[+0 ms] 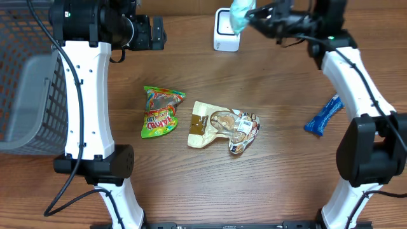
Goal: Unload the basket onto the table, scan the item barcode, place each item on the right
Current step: 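Hold the wipes pack over the white scanner with the right gripper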
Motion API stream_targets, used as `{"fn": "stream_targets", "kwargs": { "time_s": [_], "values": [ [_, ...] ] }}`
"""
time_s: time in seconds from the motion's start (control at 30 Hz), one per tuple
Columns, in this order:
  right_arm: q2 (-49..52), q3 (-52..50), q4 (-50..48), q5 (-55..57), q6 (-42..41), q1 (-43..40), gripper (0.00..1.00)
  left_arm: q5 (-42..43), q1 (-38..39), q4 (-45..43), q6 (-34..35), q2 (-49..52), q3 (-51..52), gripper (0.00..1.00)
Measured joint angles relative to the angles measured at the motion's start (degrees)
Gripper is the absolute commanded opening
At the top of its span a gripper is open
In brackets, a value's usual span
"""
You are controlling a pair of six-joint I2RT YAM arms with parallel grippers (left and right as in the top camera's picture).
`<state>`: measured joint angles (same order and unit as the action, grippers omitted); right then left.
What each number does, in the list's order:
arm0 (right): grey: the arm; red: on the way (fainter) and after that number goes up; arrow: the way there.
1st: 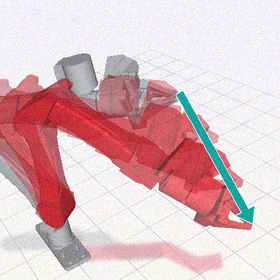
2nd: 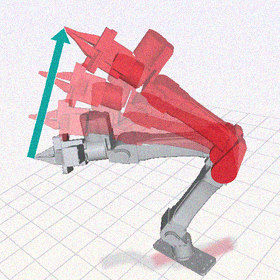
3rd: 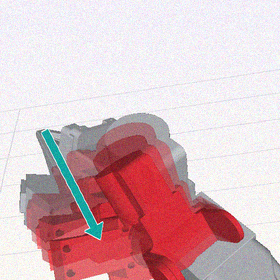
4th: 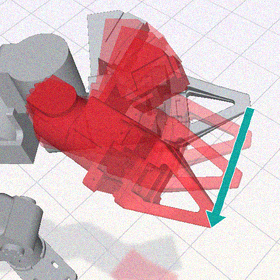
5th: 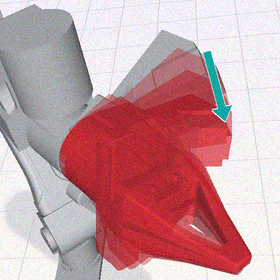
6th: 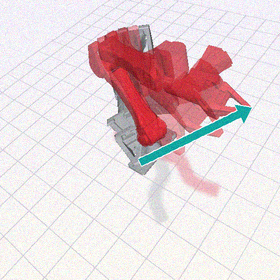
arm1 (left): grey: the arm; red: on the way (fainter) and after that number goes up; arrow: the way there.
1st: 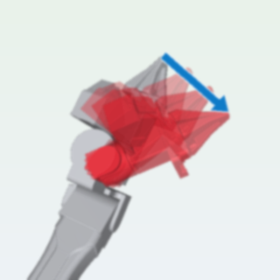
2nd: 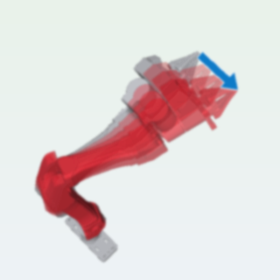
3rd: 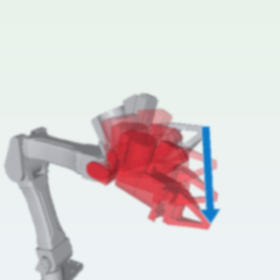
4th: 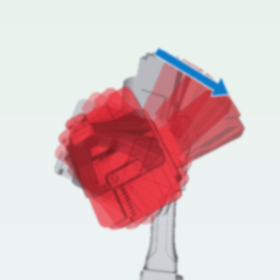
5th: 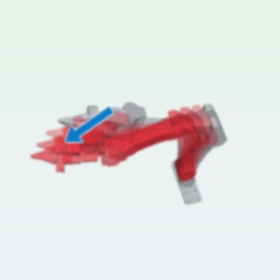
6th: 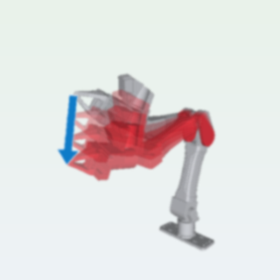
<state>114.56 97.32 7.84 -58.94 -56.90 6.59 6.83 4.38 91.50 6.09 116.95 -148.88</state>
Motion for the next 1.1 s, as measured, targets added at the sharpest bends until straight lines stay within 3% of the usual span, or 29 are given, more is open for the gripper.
{"fn": "stream_targets", "kwargs": {
  "time_s": [0.1,0.3,0.53,0.83,1.1],
  "values": [
    [0.02,-0.04,6.01,16.85,12.48,3.85,0.04,0.02,0.0,0.04,0.0,0.0,0.0,1.0],
    [0.02,0.52,8.83,44.7,30.51,11.76,0.04,0.0,0.0,0.04,0.0,0.0,0.0,1.0],
    [0.87,2.05,2.32,71.43,49.66,20.55,0.04,0.0,0.0,0.04,0.0,0.0,0.0,1.0],
    [10.56,2.36,-9.18,75.76,47.93,20.11,0.04,0.0,0.0,0.04,0.0,0.0,0.0,1.0],
    [16.65,2.36,-13.16,75.89,45.11,20.06,0.04,0.0,0.0,0.02,0.0,0.0,0.0,1.0]
  ]
}}
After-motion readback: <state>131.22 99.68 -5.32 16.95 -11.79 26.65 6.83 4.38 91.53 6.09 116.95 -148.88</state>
